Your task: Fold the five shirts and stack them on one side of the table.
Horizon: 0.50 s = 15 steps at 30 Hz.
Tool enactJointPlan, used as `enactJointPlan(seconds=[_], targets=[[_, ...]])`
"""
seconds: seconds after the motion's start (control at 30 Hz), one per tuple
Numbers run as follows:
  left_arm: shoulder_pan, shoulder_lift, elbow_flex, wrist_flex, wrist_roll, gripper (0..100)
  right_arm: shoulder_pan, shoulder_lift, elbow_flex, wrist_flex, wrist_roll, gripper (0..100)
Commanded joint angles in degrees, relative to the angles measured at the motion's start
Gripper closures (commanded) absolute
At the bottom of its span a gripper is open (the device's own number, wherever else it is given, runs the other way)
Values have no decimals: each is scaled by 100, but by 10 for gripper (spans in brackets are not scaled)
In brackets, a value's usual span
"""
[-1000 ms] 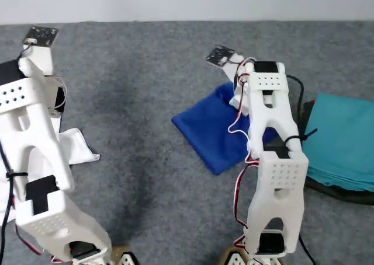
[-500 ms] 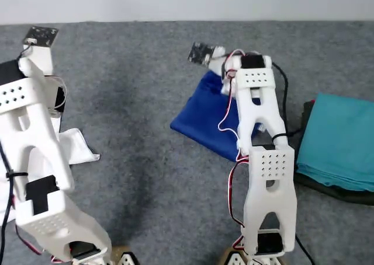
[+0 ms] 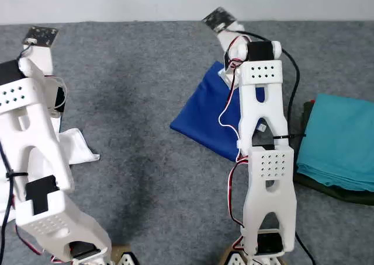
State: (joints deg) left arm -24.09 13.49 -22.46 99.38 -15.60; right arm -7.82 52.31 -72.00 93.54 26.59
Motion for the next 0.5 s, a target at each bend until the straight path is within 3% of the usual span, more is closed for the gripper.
enactJointPlan(seconds=[0.0, 0.13, 0.3, 0.47], targets=[[-44, -316, -31, 114, -26, 986, -154, -84, -352, 277, -2013, 779], [-44, -316, -31, 114, -26, 986, -338, -75, -343, 725, -3895, 779], [-44, -325, -31, 114, -26, 986, -391, -66, -334, 901, -5116, 765], [-44, -325, -31, 114, -26, 986, -207, 338, -360, 901, -5960, 560]])
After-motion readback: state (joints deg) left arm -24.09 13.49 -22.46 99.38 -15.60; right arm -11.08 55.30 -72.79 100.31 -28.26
